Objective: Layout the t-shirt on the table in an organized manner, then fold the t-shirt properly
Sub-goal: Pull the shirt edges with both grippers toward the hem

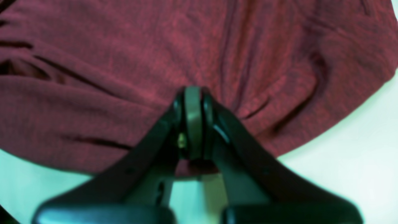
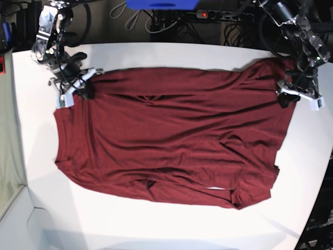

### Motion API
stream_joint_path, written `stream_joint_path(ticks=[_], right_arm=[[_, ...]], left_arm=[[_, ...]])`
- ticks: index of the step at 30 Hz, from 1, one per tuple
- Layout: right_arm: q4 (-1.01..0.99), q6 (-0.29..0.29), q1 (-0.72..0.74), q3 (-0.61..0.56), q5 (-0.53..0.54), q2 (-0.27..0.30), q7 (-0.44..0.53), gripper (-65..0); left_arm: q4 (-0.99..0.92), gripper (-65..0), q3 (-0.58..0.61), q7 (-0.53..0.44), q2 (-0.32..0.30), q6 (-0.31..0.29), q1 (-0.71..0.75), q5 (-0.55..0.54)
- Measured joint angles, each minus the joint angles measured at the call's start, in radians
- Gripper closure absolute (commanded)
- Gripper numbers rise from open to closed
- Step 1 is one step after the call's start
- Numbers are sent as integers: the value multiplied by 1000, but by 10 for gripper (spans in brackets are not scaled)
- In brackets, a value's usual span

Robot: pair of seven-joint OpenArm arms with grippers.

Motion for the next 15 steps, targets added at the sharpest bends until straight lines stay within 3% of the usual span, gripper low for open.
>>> stream_joint_path(ticks=[15], right_arm=[[77,-2,-108,60,1,0,-5,0]], left_arm=[[7,-292,0,-14,-1,-4,31,-14]])
